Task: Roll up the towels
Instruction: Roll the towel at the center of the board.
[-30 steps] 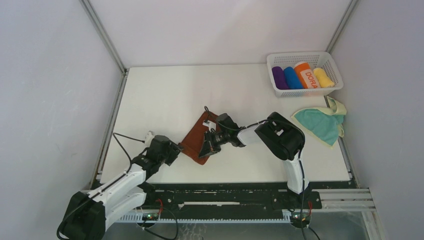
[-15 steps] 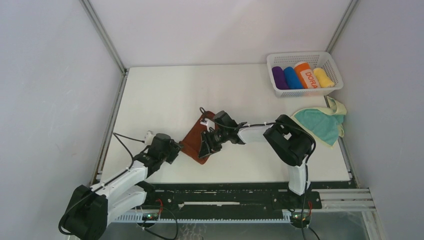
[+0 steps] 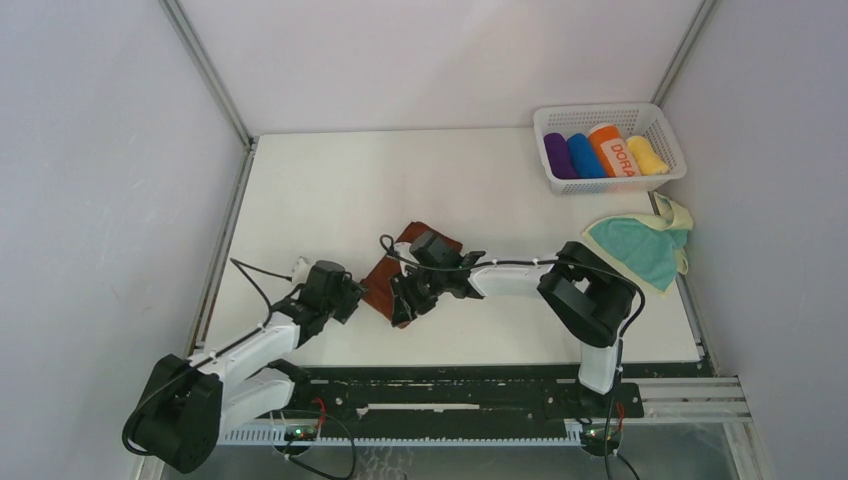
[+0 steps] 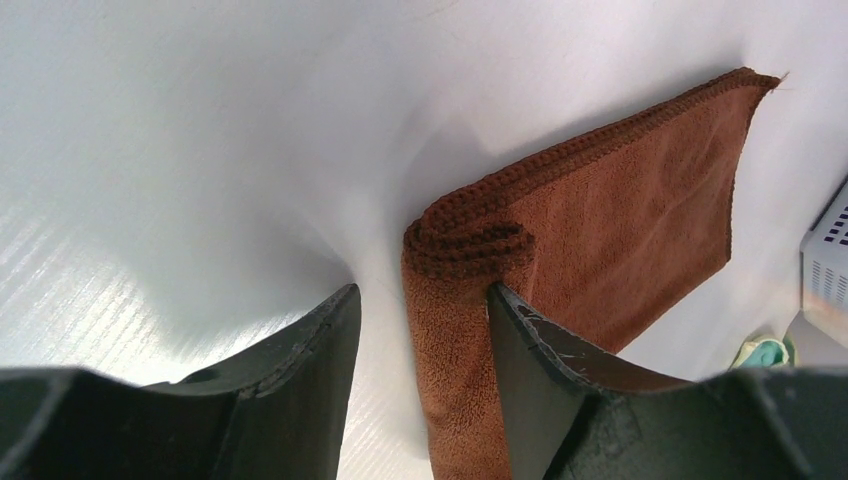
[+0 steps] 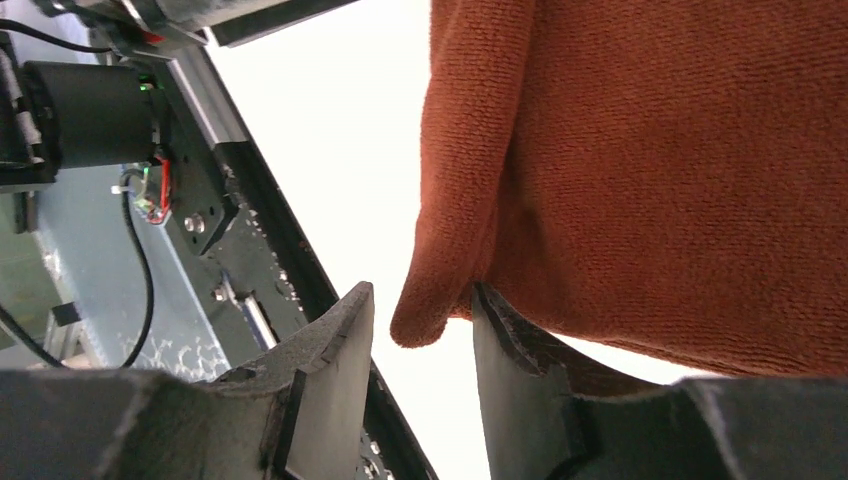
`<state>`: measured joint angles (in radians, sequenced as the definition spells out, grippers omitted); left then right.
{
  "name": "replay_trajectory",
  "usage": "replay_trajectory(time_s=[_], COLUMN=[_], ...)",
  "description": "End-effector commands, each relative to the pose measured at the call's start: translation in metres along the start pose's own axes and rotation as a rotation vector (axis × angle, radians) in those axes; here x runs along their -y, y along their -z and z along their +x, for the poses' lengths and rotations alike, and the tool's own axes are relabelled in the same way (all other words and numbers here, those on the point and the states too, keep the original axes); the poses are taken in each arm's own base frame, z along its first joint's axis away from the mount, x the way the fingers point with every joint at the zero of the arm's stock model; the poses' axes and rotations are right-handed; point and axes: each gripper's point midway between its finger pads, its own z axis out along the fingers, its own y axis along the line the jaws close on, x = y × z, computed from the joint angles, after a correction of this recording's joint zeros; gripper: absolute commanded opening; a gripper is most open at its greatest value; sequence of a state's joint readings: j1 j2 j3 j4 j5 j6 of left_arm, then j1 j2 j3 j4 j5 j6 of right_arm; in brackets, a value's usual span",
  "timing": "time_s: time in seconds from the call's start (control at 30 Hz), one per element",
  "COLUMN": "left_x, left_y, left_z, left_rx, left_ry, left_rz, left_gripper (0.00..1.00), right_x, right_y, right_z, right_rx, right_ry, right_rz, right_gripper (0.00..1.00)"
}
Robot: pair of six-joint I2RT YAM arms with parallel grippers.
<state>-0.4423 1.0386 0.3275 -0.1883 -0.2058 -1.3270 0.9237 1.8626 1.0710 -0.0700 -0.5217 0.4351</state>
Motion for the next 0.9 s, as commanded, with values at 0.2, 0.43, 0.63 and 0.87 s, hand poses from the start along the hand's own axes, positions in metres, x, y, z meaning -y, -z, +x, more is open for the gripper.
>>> replay_trajectory(time_s=[0.2,0.43,0.63,0.87], left_x=[-0.049,-0.047,-0.039,-0.041], left_y=[-0.001,-0.002,-0.003,-0.007], left_z=[0.007,0.002,0.0,0.003], left_rx=[-0.021,-0.014,-0.018,-0.044], left_ry=[-0.041,-0.036,-0.038,-0.065], left_rz=[-0.179,-0.171,-0.146,-0.174], left_gripper=[0.57,0.58,0.63,0.62], right_x=[0.005,0.014,0.031,0.046], right_y=[0.001,0.003,-0.003,-0.006], right_z=[-0.02,-0.014,-0.005,0.002], right_rx=[0.05,0.039,0.008,0.0], right_ry=[0.026,-0.138,-0.306,-0.358], right_rz=[0.015,-0.123,-0.205,-0.151], right_gripper=[0.26,0.0,0.0,0.05])
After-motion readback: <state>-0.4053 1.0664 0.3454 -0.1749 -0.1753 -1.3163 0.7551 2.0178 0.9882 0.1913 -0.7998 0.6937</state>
